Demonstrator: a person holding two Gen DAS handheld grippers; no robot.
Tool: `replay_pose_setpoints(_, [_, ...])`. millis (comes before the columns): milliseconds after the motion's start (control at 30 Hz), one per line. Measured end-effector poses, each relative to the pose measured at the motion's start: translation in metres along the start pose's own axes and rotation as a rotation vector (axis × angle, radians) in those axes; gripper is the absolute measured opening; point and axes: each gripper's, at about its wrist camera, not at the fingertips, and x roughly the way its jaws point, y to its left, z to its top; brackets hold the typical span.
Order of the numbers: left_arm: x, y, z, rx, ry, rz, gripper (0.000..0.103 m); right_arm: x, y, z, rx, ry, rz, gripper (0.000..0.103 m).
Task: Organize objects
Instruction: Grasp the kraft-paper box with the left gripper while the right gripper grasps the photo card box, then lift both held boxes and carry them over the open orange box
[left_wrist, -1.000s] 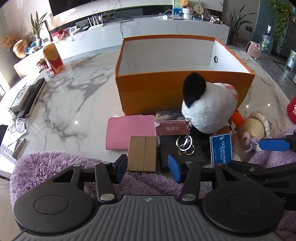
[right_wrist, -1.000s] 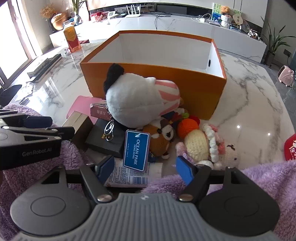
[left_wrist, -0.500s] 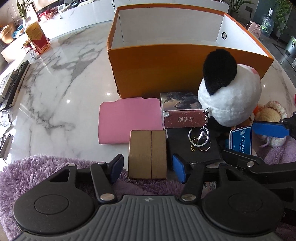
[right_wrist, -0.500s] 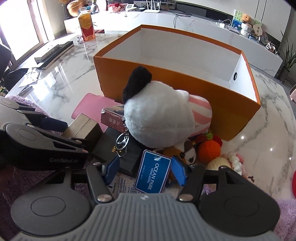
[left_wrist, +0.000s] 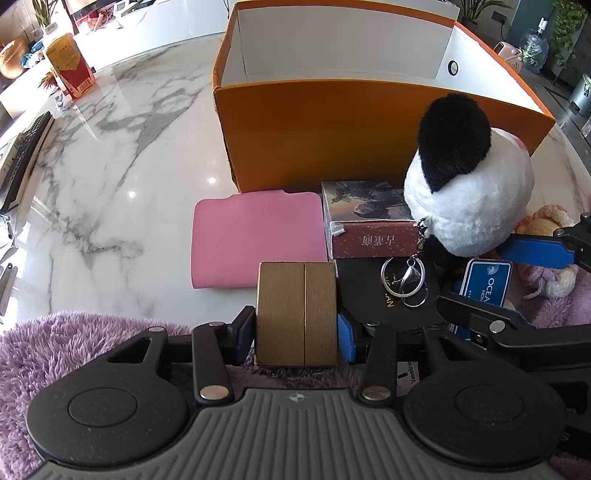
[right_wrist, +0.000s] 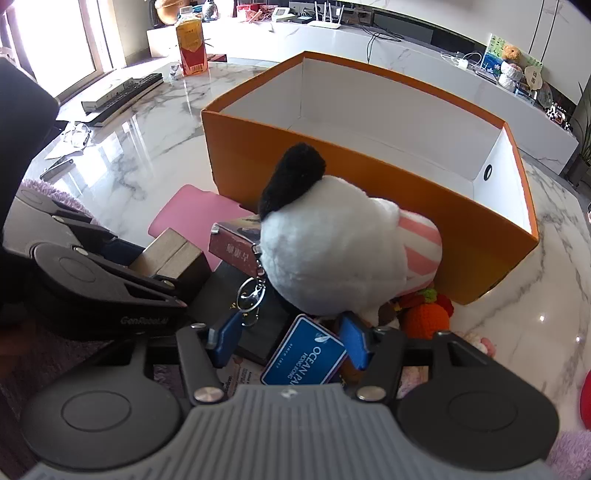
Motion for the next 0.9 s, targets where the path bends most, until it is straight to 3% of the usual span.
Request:
replay_pose_setpoints(167, [0.0, 0.001, 0.002, -0.003, 0.006, -0.004, 0.056, -0.001, 0.0, -0.001, 0.001, 0.001, -0.004, 0.06])
replay_pose_setpoints(233, [0.001, 0.002, 0.001, -0.007, 0.004, -0.004, 0.065, -0.001, -0.001, -0.001, 0.003, -0.001, -0.005, 0.06])
replay_pose_setpoints(367, [0.003, 0.004, 0.002, -0.014, 0.009, -0.009, 0.067, -0.001, -0.002, -0.001, 0.005, 0.003, -0.011, 0.06])
replay_pose_setpoints(467, [0.008, 0.002, 0.0, 0.013, 0.026, -0.012, 0.053, -0.001, -0.002, -0.001, 0.005, 0.002, -0.012, 0.06])
replay_pose_setpoints(900, [-0.026, 0.032, 0.0, -0.135, -0.084, -0.094, 0.052, -0.013, -0.001, 0.009, -0.05, -0.065, 0.022, 0.061])
